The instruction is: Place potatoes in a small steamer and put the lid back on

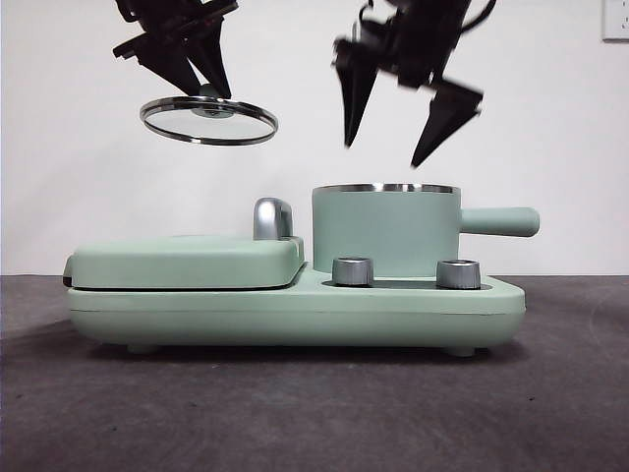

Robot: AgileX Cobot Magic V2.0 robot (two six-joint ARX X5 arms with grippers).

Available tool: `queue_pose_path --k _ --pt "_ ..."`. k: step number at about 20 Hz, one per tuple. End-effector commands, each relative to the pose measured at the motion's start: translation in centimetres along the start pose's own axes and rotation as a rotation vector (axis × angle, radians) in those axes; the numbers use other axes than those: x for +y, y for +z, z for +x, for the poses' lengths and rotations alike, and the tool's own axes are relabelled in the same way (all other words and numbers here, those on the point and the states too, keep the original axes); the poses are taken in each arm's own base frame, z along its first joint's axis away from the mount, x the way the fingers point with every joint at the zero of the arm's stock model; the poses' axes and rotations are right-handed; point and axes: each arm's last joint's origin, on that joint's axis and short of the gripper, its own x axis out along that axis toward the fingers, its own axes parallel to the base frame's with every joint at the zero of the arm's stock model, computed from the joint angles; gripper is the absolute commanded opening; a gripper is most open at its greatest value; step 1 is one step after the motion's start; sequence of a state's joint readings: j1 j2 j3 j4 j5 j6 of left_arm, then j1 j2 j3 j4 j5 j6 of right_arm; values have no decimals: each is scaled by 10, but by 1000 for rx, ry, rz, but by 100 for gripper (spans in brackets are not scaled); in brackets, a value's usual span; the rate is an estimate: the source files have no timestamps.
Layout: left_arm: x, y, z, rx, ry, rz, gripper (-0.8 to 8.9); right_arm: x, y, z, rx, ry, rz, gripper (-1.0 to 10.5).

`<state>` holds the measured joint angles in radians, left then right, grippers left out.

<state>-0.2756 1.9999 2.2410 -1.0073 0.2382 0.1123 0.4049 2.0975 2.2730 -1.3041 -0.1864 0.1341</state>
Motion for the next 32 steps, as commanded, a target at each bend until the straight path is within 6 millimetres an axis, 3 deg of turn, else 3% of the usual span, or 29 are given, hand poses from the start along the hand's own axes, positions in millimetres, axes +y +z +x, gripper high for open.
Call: queue_pose_path --k 1,5,9,14,18,21,25,32 --pt "-10 9 -11 -54 -14 25 15 3 -6 -16 39 -54 -35 465" --pt "-26 10 -8 -48 -44 51 15 12 -19 -45 8 -51 -76 464" --pt "-46 11 -5 -44 -79 81 15 22 -55 -82 -4 -43 -120 464" --pt "-78 10 5 -34 -139 132 15 19 -135 -128 -40 -117 -144 463" --pt "-109 8 24 -26 -196 191 15 11 -200 -154 -291 -56 -173 463" --pt "-132 10 35 -66 -234 234 15 3 -246 -157 -428 -28 -148 463" --pt "-154 9 47 -102 -269 344 15 -8 -292 -144 -473 -9 -123 463" --pt "-162 3 71 -78 -283 354 15 -14 -322 -140 -592 77 -76 463"
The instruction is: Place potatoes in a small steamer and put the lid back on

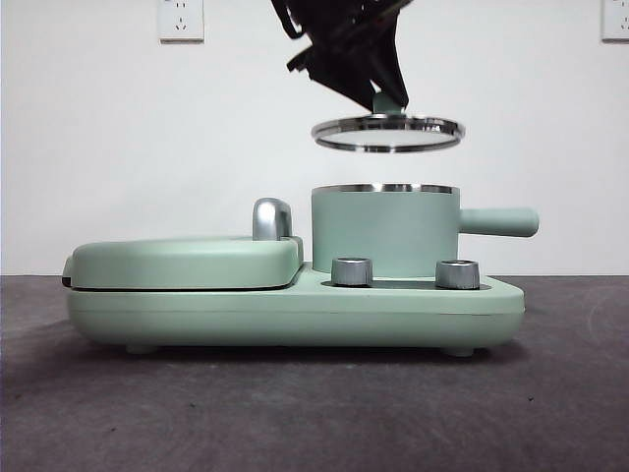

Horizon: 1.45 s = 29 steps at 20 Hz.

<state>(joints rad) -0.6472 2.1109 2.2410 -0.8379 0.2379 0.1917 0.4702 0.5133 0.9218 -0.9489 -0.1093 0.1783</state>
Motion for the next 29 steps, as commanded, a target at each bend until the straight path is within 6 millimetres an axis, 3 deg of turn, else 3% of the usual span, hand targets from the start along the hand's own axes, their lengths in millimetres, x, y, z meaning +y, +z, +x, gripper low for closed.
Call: queue_pose_path --k 1,8,29 --pt "-1 5 8 -32 -6 22 15 1 2 -3 -25 12 20 463" --pt "7 -2 31 -22 -1 23 15 1 1 -4 -28 13 26 463" --pt "18 -14 44 35 1 12 15 1 1 -4 -29 8 41 463"
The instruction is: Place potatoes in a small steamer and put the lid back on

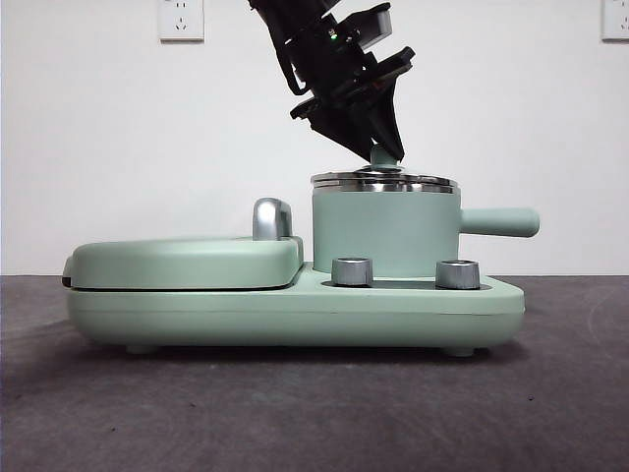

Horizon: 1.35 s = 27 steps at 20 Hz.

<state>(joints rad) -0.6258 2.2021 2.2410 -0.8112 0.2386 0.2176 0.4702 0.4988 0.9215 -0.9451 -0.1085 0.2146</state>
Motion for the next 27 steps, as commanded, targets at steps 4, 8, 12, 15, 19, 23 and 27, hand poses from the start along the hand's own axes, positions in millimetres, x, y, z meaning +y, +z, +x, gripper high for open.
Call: queue_pose_path --k 4,8,12,15,19,23,27 --pt "1 2 10 -16 -3 12 15 1 2 -1 -11 5 10 463" --pt "1 0 15 -25 -82 51 14 1 2 -1 -11 6 10 463" --pt "3 -1 15 -29 -99 112 14 1 2 -1 -11 6 10 463" --pt "5 -4 14 -7 -101 148 14 1 2 -1 -11 6 10 463" --pt "7 -4 14 -14 -97 154 15 1 2 -1 -11 6 10 463" --pt "11 -5 14 -37 -158 171 14 1 2 -1 -11 6 10 463" --pt "15 -8 18 -31 -164 190 15 1 2 -1 -11 8 10 463"
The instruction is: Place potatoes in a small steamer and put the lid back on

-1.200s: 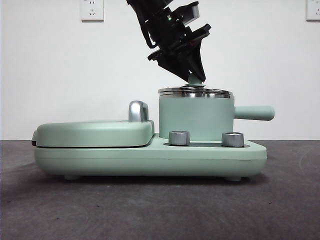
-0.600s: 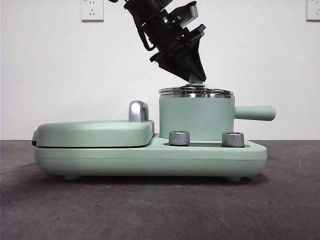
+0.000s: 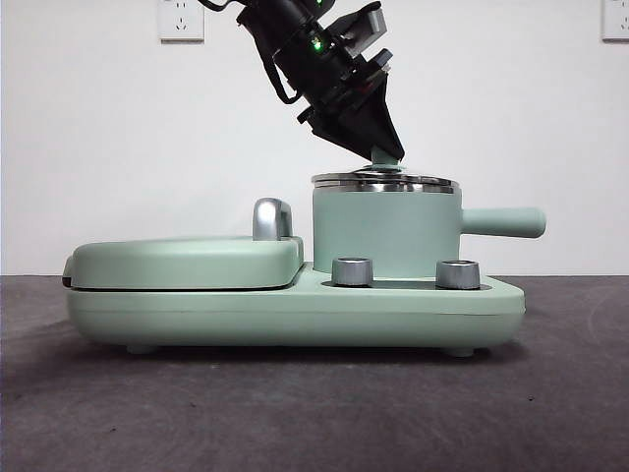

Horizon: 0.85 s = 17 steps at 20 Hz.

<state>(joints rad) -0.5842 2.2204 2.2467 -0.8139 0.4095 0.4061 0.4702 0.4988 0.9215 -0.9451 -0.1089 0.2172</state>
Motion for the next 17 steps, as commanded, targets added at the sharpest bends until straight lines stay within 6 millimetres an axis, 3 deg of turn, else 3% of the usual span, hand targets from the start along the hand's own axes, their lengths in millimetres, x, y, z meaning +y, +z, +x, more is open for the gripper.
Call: queue_pose_path --k 1,9,14,17 --pt "2 -4 18 4 -46 29 15 1 2 -1 -11 7 7 463" --pt "-3 -21 48 70 -119 3 15 1 2 -1 -10 8 13 463" --pt "-5 -19 45 78 -122 -11 15 1 2 -1 -11 7 14 463" --pt "-8 -8 27 42 -107 6 15 1 2 -1 -11 8 14 463"
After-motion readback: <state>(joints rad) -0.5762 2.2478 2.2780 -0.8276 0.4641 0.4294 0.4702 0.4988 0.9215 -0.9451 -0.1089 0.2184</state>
